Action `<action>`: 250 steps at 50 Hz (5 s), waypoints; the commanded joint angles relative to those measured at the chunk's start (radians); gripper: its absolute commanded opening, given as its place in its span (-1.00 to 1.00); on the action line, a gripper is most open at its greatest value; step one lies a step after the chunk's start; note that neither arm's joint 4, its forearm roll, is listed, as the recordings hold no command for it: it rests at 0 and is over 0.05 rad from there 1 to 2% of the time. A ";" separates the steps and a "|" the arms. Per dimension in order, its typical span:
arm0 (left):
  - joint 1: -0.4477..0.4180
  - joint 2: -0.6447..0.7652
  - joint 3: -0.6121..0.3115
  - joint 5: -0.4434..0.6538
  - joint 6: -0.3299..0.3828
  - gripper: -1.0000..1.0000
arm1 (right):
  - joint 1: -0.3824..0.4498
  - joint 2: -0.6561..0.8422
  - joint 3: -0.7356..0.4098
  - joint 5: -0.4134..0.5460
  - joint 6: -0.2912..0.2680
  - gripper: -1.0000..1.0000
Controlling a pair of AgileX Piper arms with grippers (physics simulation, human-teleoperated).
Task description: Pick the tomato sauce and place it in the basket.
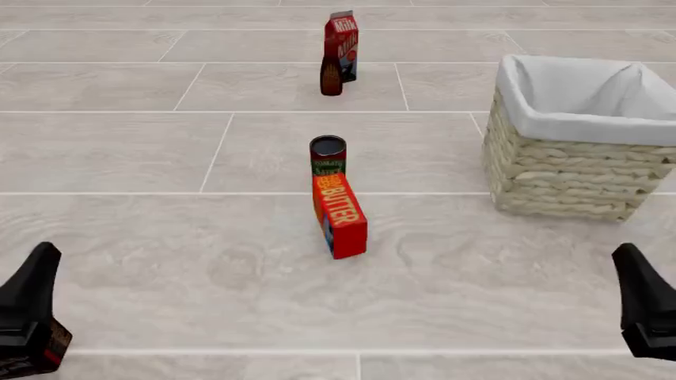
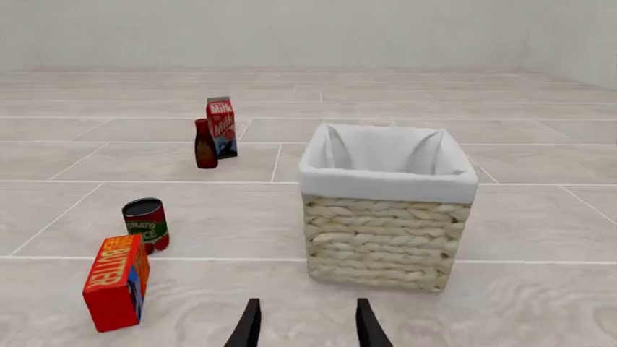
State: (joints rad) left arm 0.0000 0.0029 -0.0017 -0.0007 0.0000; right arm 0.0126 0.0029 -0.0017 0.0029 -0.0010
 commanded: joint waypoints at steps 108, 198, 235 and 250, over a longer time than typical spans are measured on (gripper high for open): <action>0.000 0.005 -0.003 -0.001 0.000 1.00 | 0.535 1.939 -1.986 0.451 -0.019 1.00; 0.000 0.005 -0.003 -0.001 0.000 1.00 | 0.511 2.020 -1.739 0.292 0.021 1.00; 0.000 0.005 -0.003 -0.001 0.000 1.00 | 0.508 2.074 -1.716 0.264 0.030 1.00; 0.000 0.005 -0.003 -0.001 0.000 1.00 | 0.510 2.099 -1.718 0.256 0.035 1.00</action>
State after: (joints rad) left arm 0.0000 0.0075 -0.0043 -0.0019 0.0000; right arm 0.5216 2.0871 -1.7184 0.2631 0.0312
